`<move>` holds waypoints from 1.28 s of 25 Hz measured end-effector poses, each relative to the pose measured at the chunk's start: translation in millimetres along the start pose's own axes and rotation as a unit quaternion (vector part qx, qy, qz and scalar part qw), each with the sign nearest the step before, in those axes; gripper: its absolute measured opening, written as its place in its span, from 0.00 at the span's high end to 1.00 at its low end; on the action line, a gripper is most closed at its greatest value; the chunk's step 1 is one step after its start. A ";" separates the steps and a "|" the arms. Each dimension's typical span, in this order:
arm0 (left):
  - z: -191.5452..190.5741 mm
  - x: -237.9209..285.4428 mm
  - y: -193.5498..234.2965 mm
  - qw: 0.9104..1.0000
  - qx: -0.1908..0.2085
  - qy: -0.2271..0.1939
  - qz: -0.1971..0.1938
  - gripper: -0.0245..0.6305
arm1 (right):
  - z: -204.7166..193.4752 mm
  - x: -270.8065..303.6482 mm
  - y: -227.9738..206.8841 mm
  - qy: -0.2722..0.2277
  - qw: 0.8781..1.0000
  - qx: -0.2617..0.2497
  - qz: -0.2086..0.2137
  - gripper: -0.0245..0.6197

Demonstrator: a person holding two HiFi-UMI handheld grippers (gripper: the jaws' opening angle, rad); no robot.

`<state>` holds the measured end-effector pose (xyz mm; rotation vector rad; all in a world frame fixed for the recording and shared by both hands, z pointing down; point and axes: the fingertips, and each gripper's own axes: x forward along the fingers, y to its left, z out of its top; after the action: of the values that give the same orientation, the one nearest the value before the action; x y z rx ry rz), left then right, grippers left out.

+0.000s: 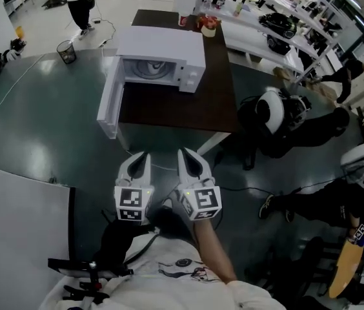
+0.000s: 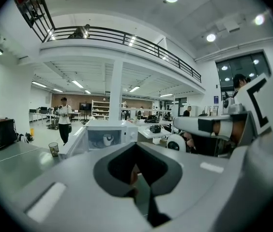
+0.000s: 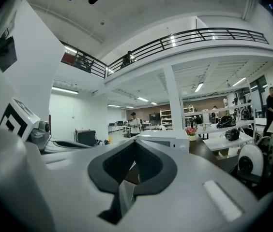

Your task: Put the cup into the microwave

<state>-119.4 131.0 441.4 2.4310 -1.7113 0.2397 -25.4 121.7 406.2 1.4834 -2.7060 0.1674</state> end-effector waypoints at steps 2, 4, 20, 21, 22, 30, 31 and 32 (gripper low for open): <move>-3.4 -10.4 2.3 1.000 -0.001 -0.004 -0.005 0.96 | -5.1 -7.7 8.4 -0.001 1.000 0.004 -0.007 0.96; -6.8 -20.2 5.6 1.000 -0.007 -0.004 -0.004 0.96 | -9.2 -15.4 17.2 0.002 1.000 0.004 -0.012 0.96; 46.4 -36.2 -12.8 0.998 0.017 -0.061 0.018 0.96 | 26.8 -55.3 4.7 -0.035 0.999 -0.014 -0.002 0.96; 48.4 -35.8 -13.1 0.998 0.020 -0.062 0.019 0.96 | 28.2 -55.3 4.5 -0.037 0.999 -0.015 0.000 0.96; 49.9 -35.3 -13.5 0.998 0.021 -0.063 0.020 0.96 | 29.6 -55.2 4.0 -0.038 0.999 -0.017 0.002 0.96; 53.2 -32.9 -15.9 0.997 0.024 -0.067 0.027 0.96 | 30.1 -54.9 -3.6 -0.033 0.999 -0.030 -0.004 0.96; 53.6 -32.6 -15.9 0.997 0.024 -0.067 0.027 0.96 | 30.2 -54.8 -5.1 -0.032 0.999 -0.028 -0.006 0.96; 53.7 -32.3 -16.0 0.997 0.024 -0.067 0.027 0.96 | 30.6 -54.8 -6.6 -0.033 0.999 -0.027 -0.007 0.96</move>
<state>-113.0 154.1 381.4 2.4892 -1.8480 0.1289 9.9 160.4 371.0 1.5187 -2.7264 0.0460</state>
